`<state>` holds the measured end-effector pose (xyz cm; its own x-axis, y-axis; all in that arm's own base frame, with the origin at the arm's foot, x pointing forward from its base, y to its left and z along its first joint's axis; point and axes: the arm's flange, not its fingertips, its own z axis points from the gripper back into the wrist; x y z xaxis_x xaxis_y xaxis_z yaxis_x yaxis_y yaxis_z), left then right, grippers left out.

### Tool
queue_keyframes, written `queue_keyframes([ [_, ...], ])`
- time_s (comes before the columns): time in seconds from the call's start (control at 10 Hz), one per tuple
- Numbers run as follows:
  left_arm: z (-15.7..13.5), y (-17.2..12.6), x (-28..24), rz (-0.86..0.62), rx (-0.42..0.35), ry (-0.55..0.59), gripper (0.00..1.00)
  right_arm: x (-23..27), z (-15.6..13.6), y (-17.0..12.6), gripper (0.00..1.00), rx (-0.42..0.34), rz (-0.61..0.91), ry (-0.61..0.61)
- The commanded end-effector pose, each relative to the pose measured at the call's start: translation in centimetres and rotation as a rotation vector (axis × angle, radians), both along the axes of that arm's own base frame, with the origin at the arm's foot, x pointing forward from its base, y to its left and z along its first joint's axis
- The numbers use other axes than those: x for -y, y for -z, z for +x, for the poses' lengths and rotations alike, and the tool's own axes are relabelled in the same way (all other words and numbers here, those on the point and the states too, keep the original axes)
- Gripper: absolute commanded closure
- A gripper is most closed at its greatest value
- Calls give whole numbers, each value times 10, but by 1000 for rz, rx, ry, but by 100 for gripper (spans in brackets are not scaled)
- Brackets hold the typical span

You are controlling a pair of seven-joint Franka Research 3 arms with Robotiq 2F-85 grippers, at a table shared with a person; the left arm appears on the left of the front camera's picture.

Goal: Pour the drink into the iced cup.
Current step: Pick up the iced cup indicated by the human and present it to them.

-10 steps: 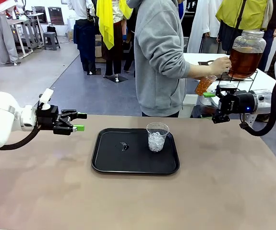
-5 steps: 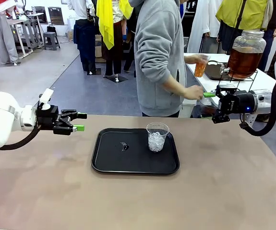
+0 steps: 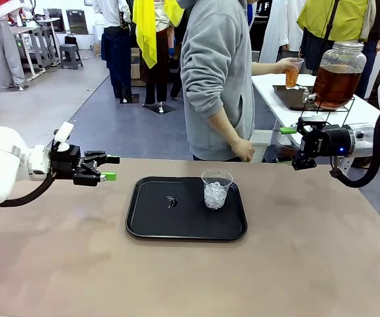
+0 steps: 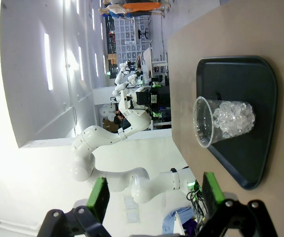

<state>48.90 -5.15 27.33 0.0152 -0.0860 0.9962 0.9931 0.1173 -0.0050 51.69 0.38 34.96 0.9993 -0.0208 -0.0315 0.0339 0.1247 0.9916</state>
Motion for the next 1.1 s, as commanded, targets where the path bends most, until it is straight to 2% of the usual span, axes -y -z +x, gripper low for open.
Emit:
queue_keyframes([
  [0.0,1,-2,1,0,-2,0,0,0,0,-1,0,3,-5,5],
  [1.0,1,-2,1,0,-2,0,0,0,0,-1,0,3,-5,5],
])
